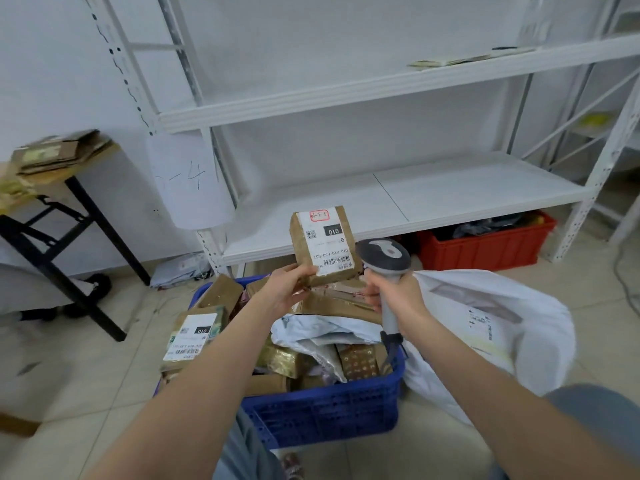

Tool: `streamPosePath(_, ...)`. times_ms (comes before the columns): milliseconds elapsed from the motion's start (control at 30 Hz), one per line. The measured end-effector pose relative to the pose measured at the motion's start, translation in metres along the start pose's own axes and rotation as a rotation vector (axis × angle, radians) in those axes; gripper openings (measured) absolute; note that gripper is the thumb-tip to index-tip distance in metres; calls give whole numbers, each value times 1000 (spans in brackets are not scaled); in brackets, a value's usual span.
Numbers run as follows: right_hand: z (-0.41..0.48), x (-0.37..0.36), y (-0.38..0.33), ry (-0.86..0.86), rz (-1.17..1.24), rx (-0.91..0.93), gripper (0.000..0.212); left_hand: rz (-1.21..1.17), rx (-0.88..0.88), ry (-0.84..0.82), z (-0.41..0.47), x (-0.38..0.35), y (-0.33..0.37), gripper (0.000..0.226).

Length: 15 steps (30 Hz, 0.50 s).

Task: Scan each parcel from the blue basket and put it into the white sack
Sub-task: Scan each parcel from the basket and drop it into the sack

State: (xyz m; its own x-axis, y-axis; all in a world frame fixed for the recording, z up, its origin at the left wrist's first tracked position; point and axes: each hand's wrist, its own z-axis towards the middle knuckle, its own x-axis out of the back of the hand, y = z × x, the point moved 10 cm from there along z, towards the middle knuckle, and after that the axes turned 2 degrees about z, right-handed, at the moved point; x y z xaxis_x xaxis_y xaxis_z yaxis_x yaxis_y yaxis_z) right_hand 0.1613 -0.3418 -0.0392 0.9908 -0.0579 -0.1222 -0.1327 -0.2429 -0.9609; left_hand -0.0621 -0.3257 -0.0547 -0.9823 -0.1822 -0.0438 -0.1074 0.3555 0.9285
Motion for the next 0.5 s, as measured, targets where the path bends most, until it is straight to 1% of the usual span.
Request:
streamPosePath(133,-21,0,19,-10,-55,-31,17,-44,-34,28,5,3,-2,18)
streamPosePath(267,-33,-4,31,-15,-59,-53,15,-65,-48,44,10,3,-5,18)
streamPosePath(367,-36,-4,32,-6,-76,-50,15,-52,-53,61,14,4,-7,22)
streamPosePath(500,-39,-3,34,-1,-95,-69,14,-43,-50,87,15,3,-7,21)
